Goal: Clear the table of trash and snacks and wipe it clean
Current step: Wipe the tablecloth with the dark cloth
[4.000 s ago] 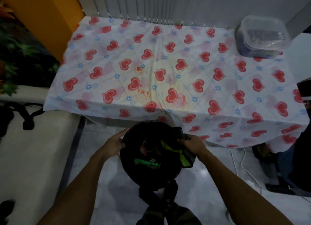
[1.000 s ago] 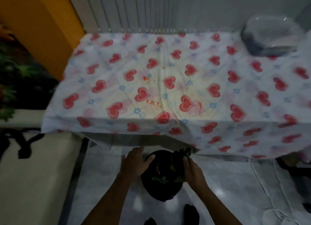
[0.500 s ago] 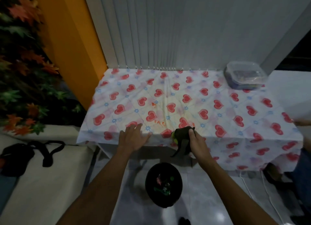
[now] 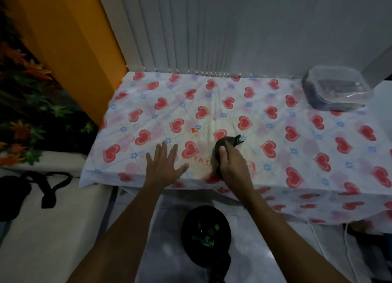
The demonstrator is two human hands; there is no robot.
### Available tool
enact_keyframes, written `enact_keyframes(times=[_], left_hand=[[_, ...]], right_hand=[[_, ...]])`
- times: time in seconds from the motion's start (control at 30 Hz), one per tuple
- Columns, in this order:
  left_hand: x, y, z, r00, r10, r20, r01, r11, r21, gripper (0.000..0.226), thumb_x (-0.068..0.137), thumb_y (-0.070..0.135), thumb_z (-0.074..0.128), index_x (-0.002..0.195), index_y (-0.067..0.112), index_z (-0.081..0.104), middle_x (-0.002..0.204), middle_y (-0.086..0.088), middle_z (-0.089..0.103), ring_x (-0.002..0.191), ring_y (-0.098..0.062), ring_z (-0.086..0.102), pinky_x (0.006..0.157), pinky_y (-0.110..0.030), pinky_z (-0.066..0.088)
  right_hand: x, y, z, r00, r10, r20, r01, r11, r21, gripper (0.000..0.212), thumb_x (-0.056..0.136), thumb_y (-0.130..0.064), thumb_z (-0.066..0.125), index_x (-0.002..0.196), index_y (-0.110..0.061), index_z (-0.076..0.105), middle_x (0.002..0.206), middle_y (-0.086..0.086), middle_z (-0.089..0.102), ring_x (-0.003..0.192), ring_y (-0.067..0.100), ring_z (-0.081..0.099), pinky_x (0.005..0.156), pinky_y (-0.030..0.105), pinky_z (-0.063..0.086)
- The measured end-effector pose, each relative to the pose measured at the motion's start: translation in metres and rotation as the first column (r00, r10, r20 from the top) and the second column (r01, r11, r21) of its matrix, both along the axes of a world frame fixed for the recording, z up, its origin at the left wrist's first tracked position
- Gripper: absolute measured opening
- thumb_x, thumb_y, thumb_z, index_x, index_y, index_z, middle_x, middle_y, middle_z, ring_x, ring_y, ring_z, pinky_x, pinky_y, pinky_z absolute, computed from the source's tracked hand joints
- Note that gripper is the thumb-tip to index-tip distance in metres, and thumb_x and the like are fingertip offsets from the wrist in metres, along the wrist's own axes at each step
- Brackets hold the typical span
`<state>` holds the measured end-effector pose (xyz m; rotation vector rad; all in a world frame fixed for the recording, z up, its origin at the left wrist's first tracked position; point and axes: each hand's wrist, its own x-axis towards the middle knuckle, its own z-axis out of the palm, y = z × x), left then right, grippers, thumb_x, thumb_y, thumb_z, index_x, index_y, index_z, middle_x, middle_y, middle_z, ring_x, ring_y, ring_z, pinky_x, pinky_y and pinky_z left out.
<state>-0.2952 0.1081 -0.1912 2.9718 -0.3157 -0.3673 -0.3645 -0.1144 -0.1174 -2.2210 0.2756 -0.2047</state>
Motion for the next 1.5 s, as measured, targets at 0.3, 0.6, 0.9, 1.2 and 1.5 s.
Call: enact_keyframes(times=[0.3, 0.6, 0.9, 1.2, 1.5], left_hand=[[0.01, 0.006, -0.027, 0.996, 0.016, 0.087, -0.023, 0.997, 0.079, 0.085, 0.084, 0.083, 0.032, 0.154, 0.035, 0.032, 0.164, -0.017, 0.028, 0.151, -0.038, 0.028, 0.108, -0.072, 0.032], [0.013, 0.012, -0.049, 0.966, -0.008, 0.259, -0.011, 0.997, 0.072, 0.075, 0.088, 0.079, 0.039, 0.149, 0.035, 0.045, 0.16, -0.014, 0.035, 0.144, -0.037, 0.038, 0.106, -0.066, 0.03], [0.014, 0.018, -0.064, 0.956, -0.006, 0.294, -0.005, 0.999, 0.034, 0.081, 0.084, 0.087, 0.037, 0.15, 0.04, 0.041, 0.16, -0.012, 0.031, 0.145, -0.037, 0.034, 0.106, -0.069, 0.021], [0.013, 0.017, -0.063, 0.955, 0.002, 0.296, -0.019, 0.998, 0.054, 0.081, 0.084, 0.087, 0.033, 0.149, 0.039, 0.044, 0.159, -0.012, 0.033, 0.145, -0.036, 0.033, 0.106, -0.067, 0.022], [0.014, 0.017, -0.065, 0.946, -0.001, 0.323, -0.029, 0.996, 0.087, 0.08, 0.087, 0.08, 0.023, 0.151, 0.037, 0.042, 0.157, -0.013, 0.038, 0.142, -0.037, 0.039, 0.105, -0.068, 0.026]], right_hand=[[0.037, 0.044, -0.082, 0.904, 0.233, -0.357, -0.391, 0.788, -0.476, 0.059, 0.102, -0.06, 0.022, 0.155, -0.036, 0.026, 0.166, 0.011, 0.018, 0.15, 0.044, 0.014, 0.118, 0.063, 0.017], [0.048, 0.04, -0.118, 0.913, 0.238, -0.33, -0.4, 0.677, -0.618, 0.055, 0.099, -0.064, 0.027, 0.151, -0.048, 0.028, 0.166, 0.002, 0.018, 0.149, 0.047, 0.017, 0.111, 0.074, 0.015], [0.035, -0.013, -0.125, 0.958, -0.022, -0.285, -0.18, 0.73, -0.659, 0.051, 0.099, -0.06, 0.03, 0.15, -0.051, 0.029, 0.167, -0.002, 0.018, 0.154, 0.032, 0.012, 0.118, 0.064, 0.011], [0.024, -0.065, -0.122, 0.921, -0.293, -0.257, 0.052, 0.746, -0.664, 0.053, 0.101, -0.054, 0.025, 0.152, -0.044, 0.03, 0.165, 0.001, 0.025, 0.153, 0.033, 0.015, 0.118, 0.064, 0.016], [0.079, 0.067, -0.123, 0.894, 0.381, -0.237, -0.444, 0.679, -0.585, 0.057, 0.098, -0.06, 0.025, 0.152, -0.041, 0.033, 0.165, 0.002, 0.025, 0.151, 0.04, 0.019, 0.118, 0.067, 0.015]])
